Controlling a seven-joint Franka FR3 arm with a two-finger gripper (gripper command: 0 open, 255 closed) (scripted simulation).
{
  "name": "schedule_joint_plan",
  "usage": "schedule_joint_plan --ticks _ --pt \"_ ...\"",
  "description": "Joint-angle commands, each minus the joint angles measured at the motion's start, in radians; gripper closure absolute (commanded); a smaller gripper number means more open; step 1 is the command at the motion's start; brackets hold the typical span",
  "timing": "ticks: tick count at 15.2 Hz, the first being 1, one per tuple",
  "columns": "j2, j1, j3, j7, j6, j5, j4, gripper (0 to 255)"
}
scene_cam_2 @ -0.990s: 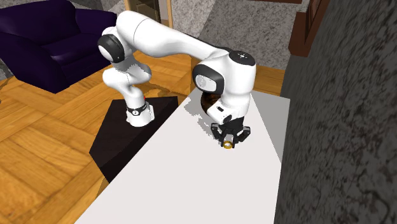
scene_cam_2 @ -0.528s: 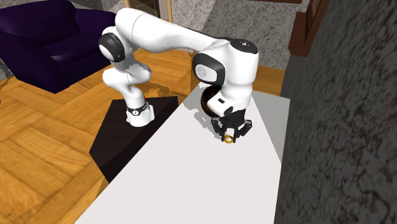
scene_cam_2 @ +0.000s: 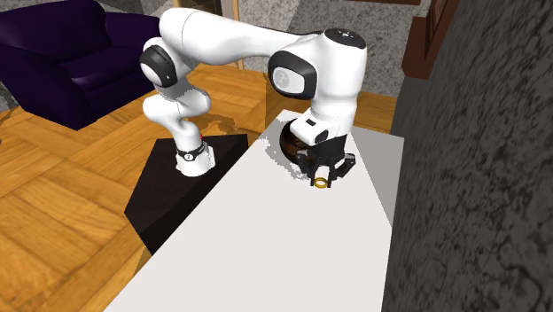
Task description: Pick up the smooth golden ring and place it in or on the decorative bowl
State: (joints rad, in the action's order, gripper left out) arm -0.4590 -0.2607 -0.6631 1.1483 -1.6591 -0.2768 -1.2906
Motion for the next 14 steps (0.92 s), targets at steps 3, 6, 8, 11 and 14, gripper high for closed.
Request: schedule_joint_plan --ticks 3,6,8,11,14 --pt "-0.007 -0.015 0.000 -0.002 0.057 -0.003 0.065 255" --pt "-0.019 -0.031 0.001 -0.004 0.106 -0.009 0.126 255" --pt "-0.030 -0.044 0.002 -0.005 0.139 -0.015 0.170 255" --pt "-0.050 -0.068 0.005 -0.007 0.194 -0.027 0.246 255" --pt "-0.078 -0.099 0.011 -0.010 0.254 -0.043 0.336 255"
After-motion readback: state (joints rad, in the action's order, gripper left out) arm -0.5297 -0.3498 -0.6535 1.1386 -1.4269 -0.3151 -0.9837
